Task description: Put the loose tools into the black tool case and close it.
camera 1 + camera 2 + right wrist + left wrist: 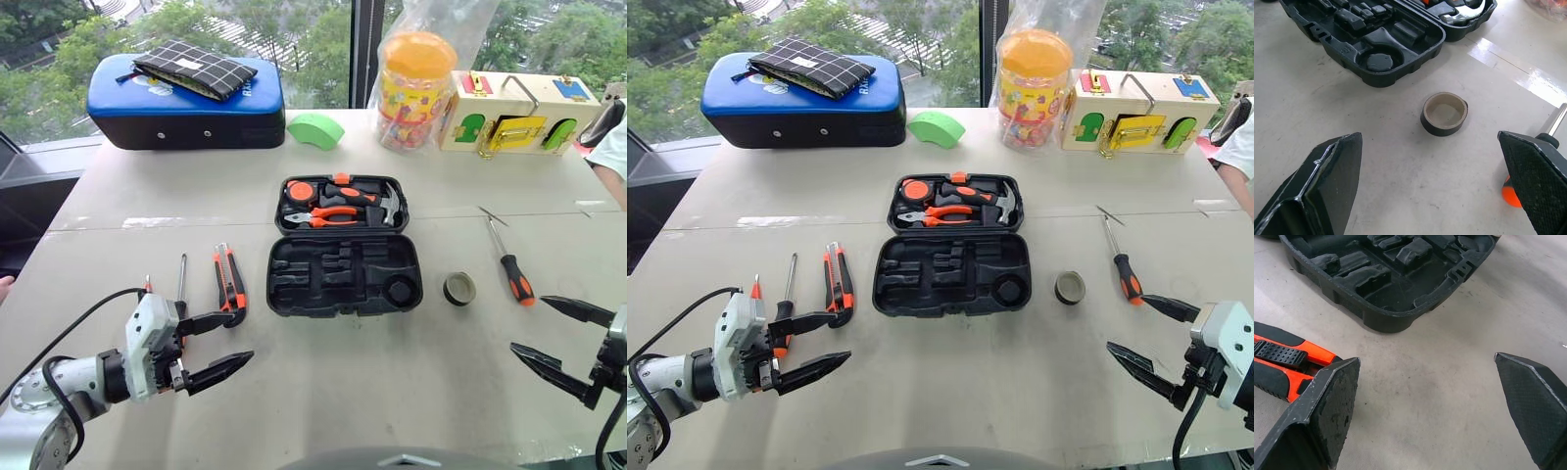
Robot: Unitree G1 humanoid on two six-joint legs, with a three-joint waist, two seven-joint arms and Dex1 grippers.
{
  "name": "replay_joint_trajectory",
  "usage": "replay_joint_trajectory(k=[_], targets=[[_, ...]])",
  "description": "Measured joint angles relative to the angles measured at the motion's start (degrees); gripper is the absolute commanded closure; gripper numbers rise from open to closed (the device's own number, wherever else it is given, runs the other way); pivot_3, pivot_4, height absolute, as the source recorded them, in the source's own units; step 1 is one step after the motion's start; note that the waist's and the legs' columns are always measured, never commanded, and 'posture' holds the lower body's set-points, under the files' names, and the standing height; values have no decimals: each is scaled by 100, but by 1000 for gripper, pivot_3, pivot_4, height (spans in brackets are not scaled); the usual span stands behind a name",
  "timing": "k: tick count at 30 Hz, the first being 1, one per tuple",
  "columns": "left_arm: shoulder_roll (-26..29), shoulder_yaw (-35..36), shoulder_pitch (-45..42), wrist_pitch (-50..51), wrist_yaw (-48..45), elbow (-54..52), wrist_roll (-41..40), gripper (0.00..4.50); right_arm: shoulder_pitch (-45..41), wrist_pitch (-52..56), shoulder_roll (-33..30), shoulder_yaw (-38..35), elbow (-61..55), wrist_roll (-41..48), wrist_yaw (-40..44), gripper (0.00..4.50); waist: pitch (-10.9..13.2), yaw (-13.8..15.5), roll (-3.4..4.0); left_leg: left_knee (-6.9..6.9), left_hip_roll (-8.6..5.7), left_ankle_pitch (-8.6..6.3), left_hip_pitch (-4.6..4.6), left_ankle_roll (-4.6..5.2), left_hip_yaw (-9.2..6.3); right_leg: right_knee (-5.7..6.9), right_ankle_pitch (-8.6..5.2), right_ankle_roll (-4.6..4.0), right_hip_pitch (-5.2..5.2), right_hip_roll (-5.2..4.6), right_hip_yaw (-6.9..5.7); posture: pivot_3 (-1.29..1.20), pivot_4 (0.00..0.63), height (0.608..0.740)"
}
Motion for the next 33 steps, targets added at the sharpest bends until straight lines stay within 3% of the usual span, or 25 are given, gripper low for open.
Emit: replay_joint_trajectory(k=[2, 5, 8, 18, 24, 27, 33], targets=[[-9, -16, -22, 16, 30, -2, -2, 23, 12, -33, 11, 0, 0, -4, -1, 0, 0, 2, 0, 1, 0, 0, -1, 0, 2, 0, 0, 0, 1, -1, 2, 0, 150, 740], [-1172, -121, -848, 509, 1621, -355, -397, 23, -386, -132, 330, 442, -161, 74, -196, 0, 8, 27, -1, 37, 5, 0, -6, 1, 6, 11, -13, 31, 11, -3, -3, 0, 150, 740], [-1485, -84, -1006, 725, 2460, -512, -458, 23, -564, -136, 319, 696, -466, 207, -234, 0, 4, -15, -17, 42, 15, 0, 1, 1, 23, 13, -11, 32, 12, -4, -10, 0, 150, 740], [-1866, 684, -1264, 1856, 5390, -726, 5, 23, -1718, 280, 9, 1824, -813, 649, -566, 0, -6, 18, -52, 42, 24, -7, 2, 3, 26, 15, 9, 16, 7, -4, -32, 0, 150, 740], [-2062, 498, -977, 2600, 5990, -1182, 90, 23, -1718, 278, -58, 1980, -754, 648, -566, 0, -7, 57, -63, 59, 23, -14, -2, 6, 27, 15, 12, 18, 8, -4, -34, 0, 150, 740], [-2148, 261, -842, 2741, 6085, -1324, 149, 880, -1721, 262, -143, 1980, -733, 649, -549, 0, -5, 42, -56, 62, 25, -15, 5, 5, 28, 18, 9, 21, 16, -4, -32, 0, 150, 740], [-2506, -98, -619, 2291, 6112, -1364, 627, 3532, -1694, 176, -209, 1977, -698, 648, -504, 0, -4, 48, -36, 62, 24, -15, 9, 6, 32, 16, 10, 20, 23, -8, -31, 0, 150, 740]])
